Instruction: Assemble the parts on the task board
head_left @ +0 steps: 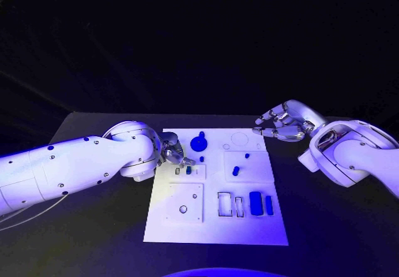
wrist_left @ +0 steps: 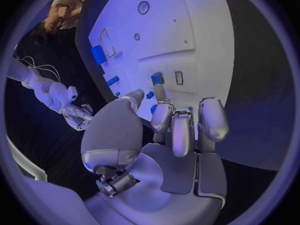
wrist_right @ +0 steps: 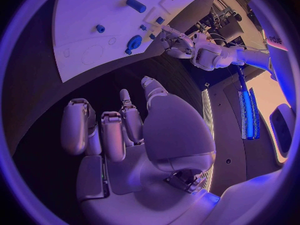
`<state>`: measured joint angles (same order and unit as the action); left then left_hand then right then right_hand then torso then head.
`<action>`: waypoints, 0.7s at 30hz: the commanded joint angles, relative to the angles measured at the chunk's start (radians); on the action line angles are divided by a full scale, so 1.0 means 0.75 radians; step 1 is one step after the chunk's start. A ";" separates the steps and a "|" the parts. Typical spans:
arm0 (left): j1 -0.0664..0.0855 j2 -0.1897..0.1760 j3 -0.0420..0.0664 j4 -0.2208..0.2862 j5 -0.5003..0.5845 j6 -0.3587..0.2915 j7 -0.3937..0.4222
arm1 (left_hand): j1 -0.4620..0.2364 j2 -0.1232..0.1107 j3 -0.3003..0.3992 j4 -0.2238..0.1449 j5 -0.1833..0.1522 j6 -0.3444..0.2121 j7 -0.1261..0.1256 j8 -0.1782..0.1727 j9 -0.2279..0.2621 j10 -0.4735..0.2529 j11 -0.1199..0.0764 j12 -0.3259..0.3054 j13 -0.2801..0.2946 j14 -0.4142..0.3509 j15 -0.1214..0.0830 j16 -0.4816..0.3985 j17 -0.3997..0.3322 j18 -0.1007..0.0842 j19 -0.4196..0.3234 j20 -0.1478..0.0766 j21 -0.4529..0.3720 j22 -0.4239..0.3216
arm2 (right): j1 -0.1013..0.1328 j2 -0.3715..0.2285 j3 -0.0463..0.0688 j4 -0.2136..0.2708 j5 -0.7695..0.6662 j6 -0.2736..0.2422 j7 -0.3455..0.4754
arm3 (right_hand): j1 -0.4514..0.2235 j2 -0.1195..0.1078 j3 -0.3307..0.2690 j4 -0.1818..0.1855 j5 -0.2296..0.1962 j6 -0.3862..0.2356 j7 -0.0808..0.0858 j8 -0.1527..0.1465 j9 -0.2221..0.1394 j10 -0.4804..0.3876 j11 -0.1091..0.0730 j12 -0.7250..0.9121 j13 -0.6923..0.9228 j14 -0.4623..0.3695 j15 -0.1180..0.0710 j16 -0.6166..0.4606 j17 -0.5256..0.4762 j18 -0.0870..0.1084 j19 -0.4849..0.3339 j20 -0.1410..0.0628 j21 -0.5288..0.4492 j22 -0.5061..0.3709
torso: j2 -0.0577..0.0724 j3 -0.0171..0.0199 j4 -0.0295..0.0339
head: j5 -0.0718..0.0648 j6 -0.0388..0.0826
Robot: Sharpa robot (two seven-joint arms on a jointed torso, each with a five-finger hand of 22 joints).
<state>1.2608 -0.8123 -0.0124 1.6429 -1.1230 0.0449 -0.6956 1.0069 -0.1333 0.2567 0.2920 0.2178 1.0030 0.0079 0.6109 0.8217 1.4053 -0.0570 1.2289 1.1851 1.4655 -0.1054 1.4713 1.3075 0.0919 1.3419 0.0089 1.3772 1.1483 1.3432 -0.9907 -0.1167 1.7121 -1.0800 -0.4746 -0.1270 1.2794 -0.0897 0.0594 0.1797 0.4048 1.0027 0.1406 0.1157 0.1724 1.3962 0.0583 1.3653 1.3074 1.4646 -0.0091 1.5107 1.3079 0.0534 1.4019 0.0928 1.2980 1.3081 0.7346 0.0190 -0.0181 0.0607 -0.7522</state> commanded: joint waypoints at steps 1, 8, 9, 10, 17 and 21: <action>0.018 -0.005 0.009 0.002 0.064 0.006 -0.013 | 0.021 0.003 -0.020 0.000 0.005 -0.023 0.002 -0.012 -0.003 -0.020 0.002 -0.022 -0.024 0.092 -0.002 -0.008 0.171 -0.001 -0.019 -0.001 -0.015 -0.026 | -0.001 0.003 0.000 -0.006 -0.002 0.005 0.005 | -0.007 0.011 -0.002 0.010 0.004 0.004 -0.002 0.005 0.002 -0.007 -0.002 -0.006 0.080 0.099 -0.008 -0.009 0.178 0.024 -0.006 0.001 -0.009 0.051 | 0.000 0.0008 0.0000 | 0.001 0.001; 0.081 -0.003 0.040 -0.074 0.153 0.054 -0.008 | 0.080 0.039 -0.055 0.000 0.006 -0.142 0.063 -0.121 -0.087 -0.179 0.053 -0.240 -0.255 0.083 0.038 -0.026 0.151 0.019 -0.086 0.021 -0.081 -0.136 | -0.001 0.006 0.000 -0.015 -0.001 0.007 0.005 | -0.007 0.011 -0.002 0.010 0.004 0.004 -0.002 0.005 0.002 -0.006 -0.002 -0.006 0.080 0.099 -0.008 -0.010 0.177 0.024 -0.005 0.001 -0.009 0.051 | -0.002 0.0007 0.0028 | 0.003 0.004; 0.092 0.002 0.042 -0.092 0.160 0.058 -0.007 | 0.090 0.041 -0.058 0.000 0.006 -0.152 0.072 -0.138 -0.105 -0.186 0.061 -0.248 -0.266 0.082 0.045 -0.027 0.150 0.019 -0.087 0.026 -0.084 -0.139 | -0.001 0.006 0.000 -0.016 -0.001 0.007 0.004 | -0.007 0.011 -0.002 0.010 0.004 0.004 -0.002 0.005 0.002 -0.006 -0.002 -0.006 0.080 0.099 -0.008 -0.010 0.177 0.024 -0.005 0.001 -0.009 0.051 | -0.002 0.0006 0.0035 | 0.003 0.005; 0.104 0.008 0.044 -0.115 0.167 0.064 -0.005 | 0.100 0.041 -0.062 0.000 0.006 -0.158 0.079 -0.153 -0.122 -0.190 0.067 -0.252 -0.273 0.081 0.050 -0.028 0.148 0.019 -0.088 0.031 -0.087 -0.141 | -0.002 0.007 0.000 -0.017 -0.001 0.007 0.004 | -0.007 0.011 -0.002 0.010 0.004 0.004 -0.002 0.005 0.002 -0.006 -0.002 -0.006 0.080 0.099 -0.008 -0.010 0.177 0.024 -0.005 0.001 -0.009 0.051 | -0.002 0.0008 0.0046 | 0.003 0.004; 0.147 0.066 0.047 -0.271 0.178 0.095 0.008 | 0.152 0.045 -0.084 0.000 0.006 -0.193 0.114 -0.233 -0.225 -0.233 0.097 -0.293 -0.336 0.077 0.076 -0.034 0.142 0.024 -0.097 0.055 -0.101 -0.159 | -0.002 0.012 0.000 -0.022 -0.001 0.009 0.004 | -0.007 0.011 -0.002 0.011 0.004 0.004 -0.002 0.005 0.002 -0.006 -0.002 -0.005 0.081 0.099 -0.008 -0.010 0.178 0.024 -0.005 0.001 -0.009 0.051 | 0.000 0.0009 0.0008 | 0.012 0.009; 0.154 0.106 0.044 -0.352 0.153 0.121 0.015 | 0.160 0.048 -0.087 0.000 0.006 -0.192 0.117 -0.241 -0.242 -0.240 0.100 -0.299 -0.347 0.077 0.079 -0.035 0.141 0.024 -0.098 0.058 -0.103 -0.162 | -0.003 0.014 0.000 -0.024 0.000 0.009 0.005 | -0.007 0.011 -0.002 0.011 0.004 0.004 -0.002 0.005 0.002 -0.006 -0.002 -0.005 0.081 0.099 -0.008 -0.010 0.178 0.024 -0.005 0.001 -0.009 0.051 | 0.000 0.0011 0.0007 | 0.016 0.012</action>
<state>1.3742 -0.7404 0.0212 1.3924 -1.0121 0.0913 -0.6952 1.1174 -0.0937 0.1987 0.2921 0.2178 0.8606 0.0942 0.4362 0.6418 1.2320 0.0199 1.0097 0.9258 1.4660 -0.0553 1.4518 1.3074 0.0922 1.2698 0.0455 1.3047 1.0277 1.3417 -0.9813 -0.1169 1.6949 -1.0790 -0.4745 -0.1267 1.2794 -0.0897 0.0566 0.1825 0.4048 1.0027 0.1406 0.1156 0.1723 1.3962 0.0583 1.3653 1.3073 1.4646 -0.0091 1.5051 1.3077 0.0533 1.4019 0.0929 1.2980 1.3079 0.7339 0.0199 -0.0174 0.0712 -0.7446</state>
